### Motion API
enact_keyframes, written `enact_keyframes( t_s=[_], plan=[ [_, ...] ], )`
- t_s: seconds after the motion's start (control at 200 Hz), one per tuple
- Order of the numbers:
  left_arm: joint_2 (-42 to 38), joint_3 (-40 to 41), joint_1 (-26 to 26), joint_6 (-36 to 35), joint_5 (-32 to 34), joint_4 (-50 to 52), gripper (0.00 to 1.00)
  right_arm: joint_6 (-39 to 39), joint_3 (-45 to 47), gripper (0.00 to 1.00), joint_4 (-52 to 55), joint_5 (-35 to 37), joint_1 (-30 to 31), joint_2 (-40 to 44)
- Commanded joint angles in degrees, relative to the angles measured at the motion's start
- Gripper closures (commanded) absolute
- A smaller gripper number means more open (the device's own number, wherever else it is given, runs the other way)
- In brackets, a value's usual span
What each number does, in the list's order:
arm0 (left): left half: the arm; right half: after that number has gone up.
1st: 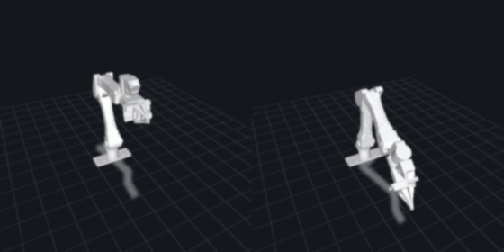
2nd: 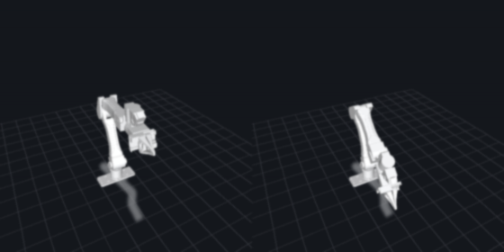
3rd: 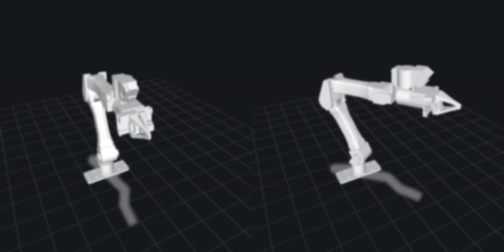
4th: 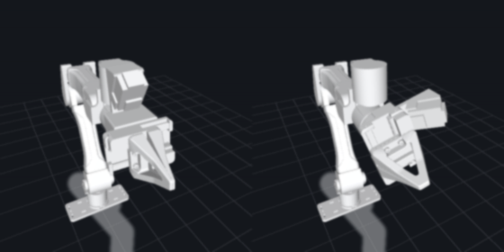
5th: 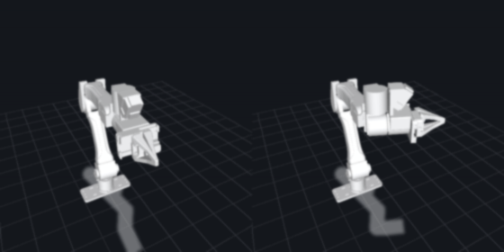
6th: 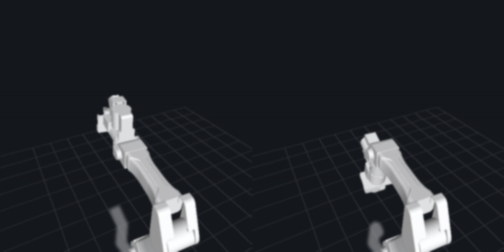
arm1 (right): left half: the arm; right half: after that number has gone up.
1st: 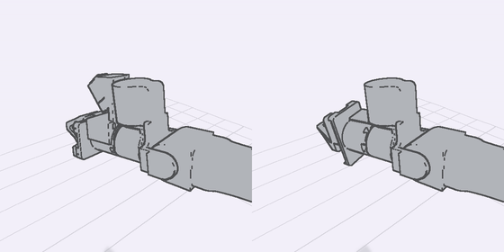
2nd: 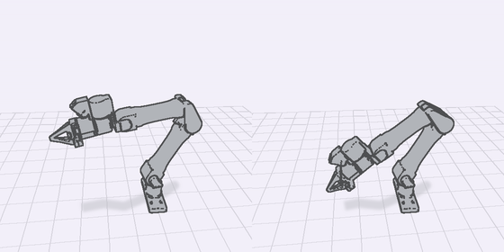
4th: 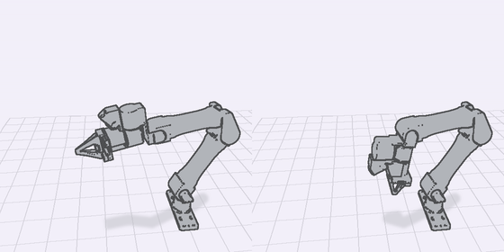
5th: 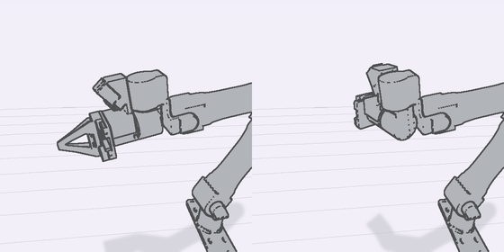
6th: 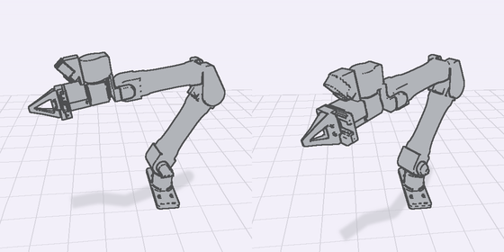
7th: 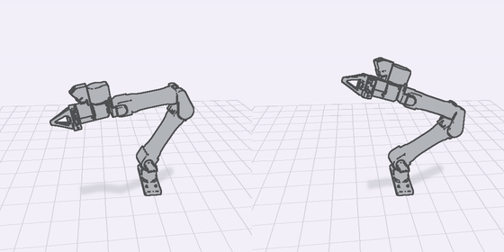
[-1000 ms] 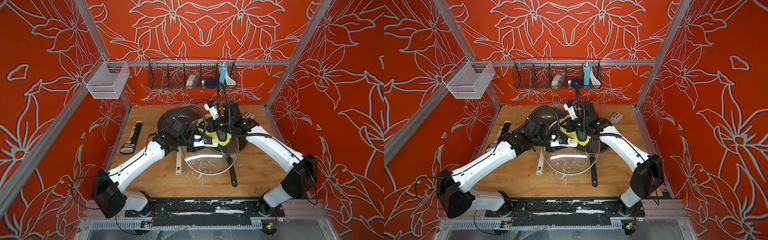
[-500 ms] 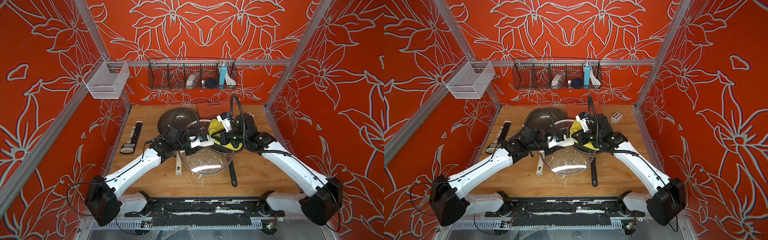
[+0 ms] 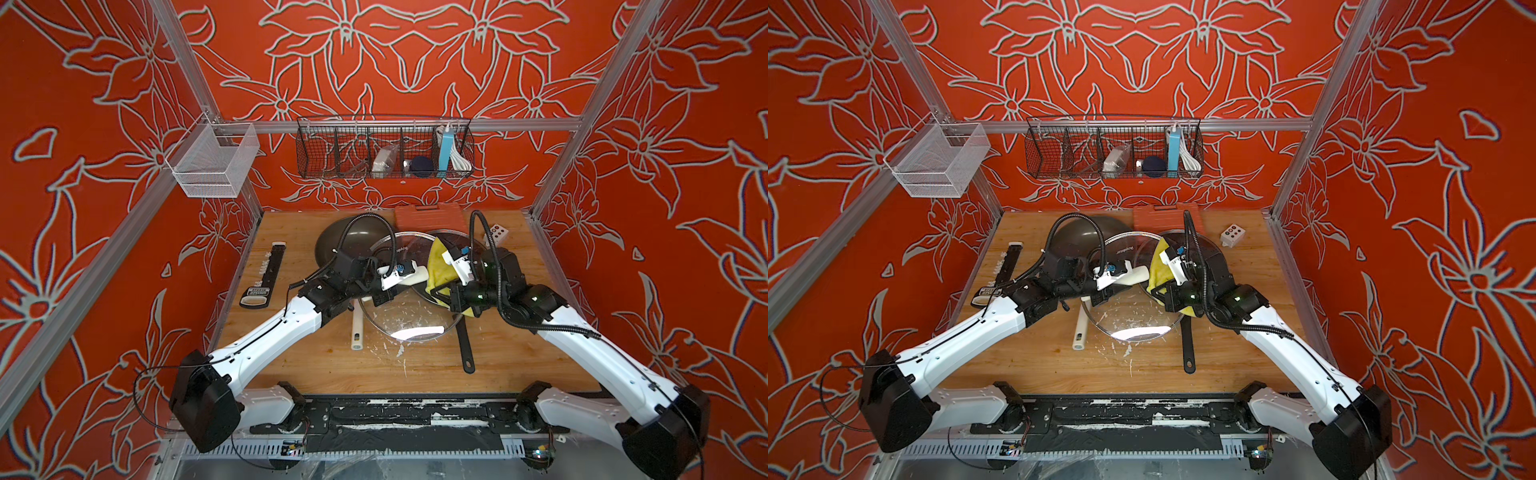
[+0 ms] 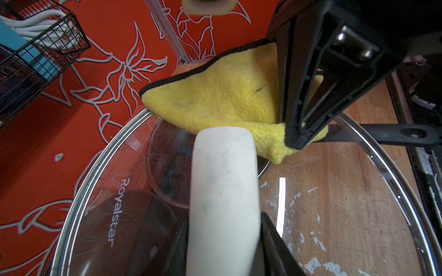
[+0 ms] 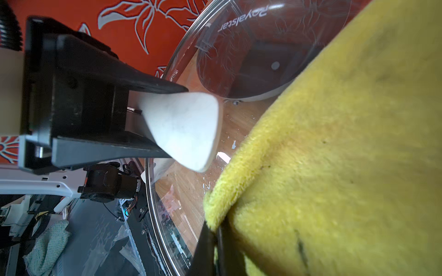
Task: Wipe the pot lid with a cloth
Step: Wipe the pot lid.
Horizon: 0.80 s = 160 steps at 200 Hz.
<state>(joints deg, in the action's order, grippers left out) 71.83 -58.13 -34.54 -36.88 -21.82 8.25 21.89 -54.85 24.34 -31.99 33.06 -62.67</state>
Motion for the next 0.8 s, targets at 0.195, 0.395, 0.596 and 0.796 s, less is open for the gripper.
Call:
enact_keyframes(
  t_s=[0.195, 0.395, 0.596, 0.796],
  plan=[
    [-6.96, -3.39, -0.45, 0.71, -6.38, -13.08, 1.0, -0.85, -6.59, 1.0, 1.77, 2.66, 0.44, -3.86],
    [-7.53, -2.61, -2.91, -0.36, -6.32, -12.57, 1.0, -2.74, -15.34, 1.0, 2.58, 4.64, 0.36, -11.34],
    [-8.14, -2.09, -4.3, -1.15, -5.95, -12.04, 1.0, -4.3, -24.28, 1.0, 3.09, 6.98, -0.21, -19.37],
    [-8.92, -2.2, -4.57, -1.57, -5.16, -11.42, 1.0, -4.66, -32.72, 1.0, 3.04, 6.86, -1.18, -27.93]
  ],
)
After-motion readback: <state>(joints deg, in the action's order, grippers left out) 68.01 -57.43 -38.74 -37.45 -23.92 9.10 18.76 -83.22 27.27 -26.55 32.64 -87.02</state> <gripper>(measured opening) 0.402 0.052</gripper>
